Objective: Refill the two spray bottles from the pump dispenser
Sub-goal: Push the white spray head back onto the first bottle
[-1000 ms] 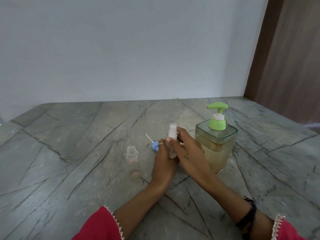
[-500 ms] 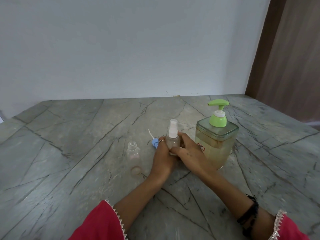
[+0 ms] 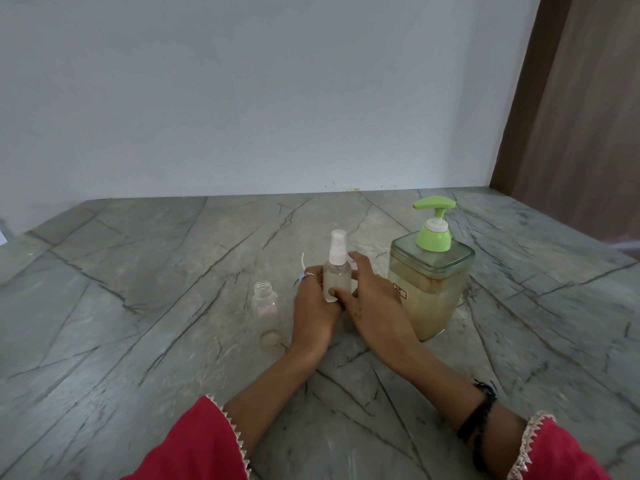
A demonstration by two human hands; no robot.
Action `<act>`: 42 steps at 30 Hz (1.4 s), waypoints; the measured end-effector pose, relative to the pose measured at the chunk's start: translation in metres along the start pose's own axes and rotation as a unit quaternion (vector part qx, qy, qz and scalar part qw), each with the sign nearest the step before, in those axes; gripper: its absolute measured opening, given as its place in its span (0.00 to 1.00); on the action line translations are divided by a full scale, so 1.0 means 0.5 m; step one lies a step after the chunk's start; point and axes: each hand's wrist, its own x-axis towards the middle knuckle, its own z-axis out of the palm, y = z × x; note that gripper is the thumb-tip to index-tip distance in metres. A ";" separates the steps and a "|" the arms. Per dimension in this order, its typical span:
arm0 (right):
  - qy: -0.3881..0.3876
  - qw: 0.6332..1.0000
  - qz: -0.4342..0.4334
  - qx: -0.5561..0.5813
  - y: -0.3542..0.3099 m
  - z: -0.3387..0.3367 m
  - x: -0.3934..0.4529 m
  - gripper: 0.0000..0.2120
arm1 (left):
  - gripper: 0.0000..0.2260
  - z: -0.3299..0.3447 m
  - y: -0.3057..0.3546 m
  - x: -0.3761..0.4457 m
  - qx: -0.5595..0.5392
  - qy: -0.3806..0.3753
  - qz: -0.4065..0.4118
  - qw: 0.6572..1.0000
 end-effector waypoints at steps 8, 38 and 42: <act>0.057 0.998 -0.021 0.031 -0.004 0.000 -0.005 0.13 | 0.08 0.000 -0.020 0.015 0.033 -0.017 0.027 0.999; -0.059 0.996 -0.060 -0.023 0.024 0.012 -0.009 0.28 | 0.21 0.006 -0.018 0.011 0.021 -0.018 0.017 0.999; -0.044 0.997 -0.059 0.011 0.023 0.010 -0.010 0.26 | 0.19 0.007 -0.009 0.007 0.006 -0.010 0.023 1.000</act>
